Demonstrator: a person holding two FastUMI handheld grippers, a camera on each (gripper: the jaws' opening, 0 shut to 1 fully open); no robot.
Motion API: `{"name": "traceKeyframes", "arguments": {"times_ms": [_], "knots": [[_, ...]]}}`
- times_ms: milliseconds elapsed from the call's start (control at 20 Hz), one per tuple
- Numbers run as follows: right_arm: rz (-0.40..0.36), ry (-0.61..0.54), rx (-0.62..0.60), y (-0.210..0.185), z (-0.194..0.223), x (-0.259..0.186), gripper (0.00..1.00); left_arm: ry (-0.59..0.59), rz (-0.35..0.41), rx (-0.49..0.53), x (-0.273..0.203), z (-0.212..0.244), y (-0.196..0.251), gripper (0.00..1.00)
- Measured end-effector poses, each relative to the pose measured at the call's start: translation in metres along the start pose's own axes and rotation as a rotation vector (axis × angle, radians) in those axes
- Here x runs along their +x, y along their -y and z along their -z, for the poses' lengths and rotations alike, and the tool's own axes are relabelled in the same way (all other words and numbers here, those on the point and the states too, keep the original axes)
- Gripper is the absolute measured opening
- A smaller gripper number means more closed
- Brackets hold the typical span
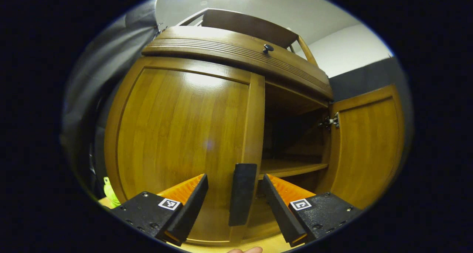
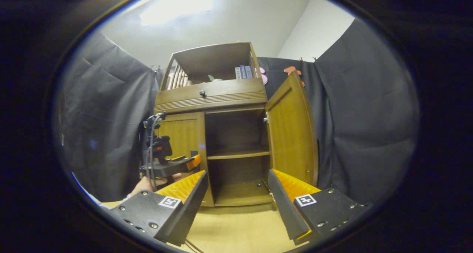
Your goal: Open the right door of the double-door shoe cabinet with the right hand, and open the left door with the left hand.
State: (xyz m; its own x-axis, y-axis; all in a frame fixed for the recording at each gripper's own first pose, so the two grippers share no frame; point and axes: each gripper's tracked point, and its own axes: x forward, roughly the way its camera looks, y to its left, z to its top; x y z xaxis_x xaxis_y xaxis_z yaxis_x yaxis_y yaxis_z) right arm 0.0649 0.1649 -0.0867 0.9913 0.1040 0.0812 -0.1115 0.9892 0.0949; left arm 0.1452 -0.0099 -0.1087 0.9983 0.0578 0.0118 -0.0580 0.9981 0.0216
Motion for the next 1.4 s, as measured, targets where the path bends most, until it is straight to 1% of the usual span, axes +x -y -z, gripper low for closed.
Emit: {"name": "traceKeyframes", "arguments": {"times_ms": [100,150,250,300,350,400,550,600,700,750,800,850,900,1000,1050,1100,1150,1200,1400], "knots": [[-0.020,-0.007,0.005,-0.012,0.009,-0.004,0.97,-0.011,0.051,0.047,0.008,0.012,0.014,0.67],[-0.027,-0.005,0.005,-0.018,0.012,-0.005,0.97,-0.055,0.034,0.080,0.008,0.021,0.014,0.57],[-0.048,-0.002,-0.004,-0.027,0.019,-0.011,0.97,-0.022,0.017,0.115,0.011,0.018,0.012,0.36],[-0.041,-0.006,-0.017,-0.026,0.023,-0.014,0.97,-0.052,0.011,0.115,0.011,0.021,0.012,0.35],[-0.027,-0.010,-0.038,-0.024,0.027,-0.018,0.99,-0.050,0.014,0.113,0.007,0.019,0.013,0.34],[-0.014,-0.008,-0.066,-0.020,0.029,-0.022,0.96,-0.061,0.017,0.112,0.005,0.019,0.015,0.33],[0.021,0.022,-0.130,-0.011,0.027,-0.035,0.96,-0.115,0.029,0.108,-0.004,0.018,0.015,0.32],[0.019,0.032,-0.143,-0.011,0.025,-0.038,0.96,-0.135,0.031,0.099,-0.009,0.020,0.016,0.32],[0.010,0.032,-0.152,-0.009,0.026,-0.043,0.97,-0.132,0.053,0.066,-0.012,0.015,0.018,0.32],[0.014,0.021,-0.155,-0.006,0.028,-0.044,0.97,-0.167,0.058,0.050,-0.014,0.019,0.018,0.32],[0.030,0.007,-0.161,-0.001,0.031,-0.045,0.94,-0.167,0.056,0.015,-0.017,0.018,0.017,0.30],[0.046,-0.012,-0.171,0.006,0.035,-0.046,0.94,-0.176,0.061,0.005,-0.016,0.016,0.020,0.31],[0.062,-0.030,-0.172,0.012,0.039,-0.048,0.94,-0.192,0.069,0.028,-0.020,0.018,0.018,0.29],[0.067,-0.052,-0.138,0.016,0.043,-0.051,0.94,-0.191,0.086,0.042,-0.023,0.016,0.021,0.31],[0.062,-0.051,-0.111,0.016,0.042,-0.054,0.97,-0.200,0.101,0.048,-0.025,0.014,0.021,0.31],[0.058,-0.051,-0.084,0.017,0.038,-0.056,0.97,-0.204,0.116,0.046,-0.026,0.012,0.023,0.30],[0.060,-0.042,-0.063,0.018,0.033,-0.058,0.94,-0.213,0.128,0.037,-0.026,0.011,0.024,0.30],[0.062,-0.033,-0.052,0.020,0.027,-0.061,0.97,-0.220,0.137,0.030,-0.025,0.014,0.025,0.30],[0.035,-0.048,-0.077,0.009,0.022,-0.070,0.96,-0.220,0.154,0.037,-0.029,0.010,0.024,0.30]]}}
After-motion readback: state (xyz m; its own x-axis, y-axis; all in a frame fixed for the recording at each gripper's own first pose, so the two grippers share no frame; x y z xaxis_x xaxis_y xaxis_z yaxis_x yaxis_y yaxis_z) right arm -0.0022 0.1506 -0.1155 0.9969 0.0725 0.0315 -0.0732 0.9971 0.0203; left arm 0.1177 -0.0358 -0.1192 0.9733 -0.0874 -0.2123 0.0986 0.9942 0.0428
